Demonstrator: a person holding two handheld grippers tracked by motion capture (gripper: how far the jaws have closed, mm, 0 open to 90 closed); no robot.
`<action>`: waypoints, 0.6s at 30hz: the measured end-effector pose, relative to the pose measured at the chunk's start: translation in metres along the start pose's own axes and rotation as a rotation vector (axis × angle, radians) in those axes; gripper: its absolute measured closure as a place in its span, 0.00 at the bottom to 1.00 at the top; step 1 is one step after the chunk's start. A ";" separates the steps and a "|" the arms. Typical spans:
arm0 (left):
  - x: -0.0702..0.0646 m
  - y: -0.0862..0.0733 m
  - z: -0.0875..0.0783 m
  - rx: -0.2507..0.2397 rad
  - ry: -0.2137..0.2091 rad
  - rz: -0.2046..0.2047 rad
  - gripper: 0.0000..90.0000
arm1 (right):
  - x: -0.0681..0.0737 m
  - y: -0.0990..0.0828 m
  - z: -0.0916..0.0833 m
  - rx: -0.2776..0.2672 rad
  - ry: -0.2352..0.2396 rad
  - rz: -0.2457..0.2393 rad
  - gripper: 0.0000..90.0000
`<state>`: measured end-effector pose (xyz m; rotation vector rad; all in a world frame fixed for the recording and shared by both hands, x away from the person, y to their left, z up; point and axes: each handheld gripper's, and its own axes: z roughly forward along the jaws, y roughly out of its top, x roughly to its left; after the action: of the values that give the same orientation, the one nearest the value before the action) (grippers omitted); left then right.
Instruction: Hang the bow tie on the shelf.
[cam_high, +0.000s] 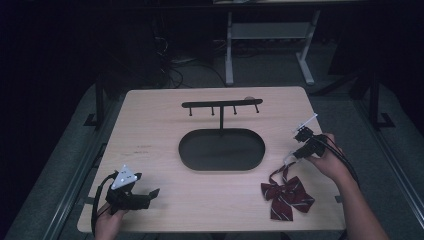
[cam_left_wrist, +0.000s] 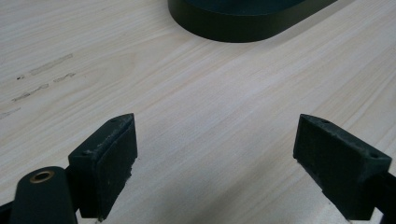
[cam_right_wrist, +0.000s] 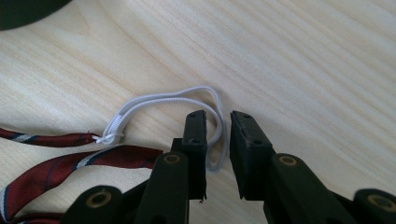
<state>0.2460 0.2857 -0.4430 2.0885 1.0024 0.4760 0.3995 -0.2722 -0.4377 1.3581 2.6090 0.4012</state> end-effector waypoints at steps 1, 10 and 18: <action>0.000 0.000 0.000 0.000 0.000 0.000 0.15 | 0.000 0.000 0.001 0.003 0.001 -0.002 0.85; 0.000 0.000 0.000 -0.007 0.002 -0.002 0.15 | 0.003 0.000 0.003 0.026 0.019 -0.015 0.97; 0.000 0.000 0.000 -0.003 0.001 -0.001 0.15 | 0.005 -0.001 -0.003 0.013 0.087 -0.020 0.98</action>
<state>0.2456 0.2857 -0.4429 2.0851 1.0022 0.4776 0.3951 -0.2694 -0.4351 1.3468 2.6972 0.4506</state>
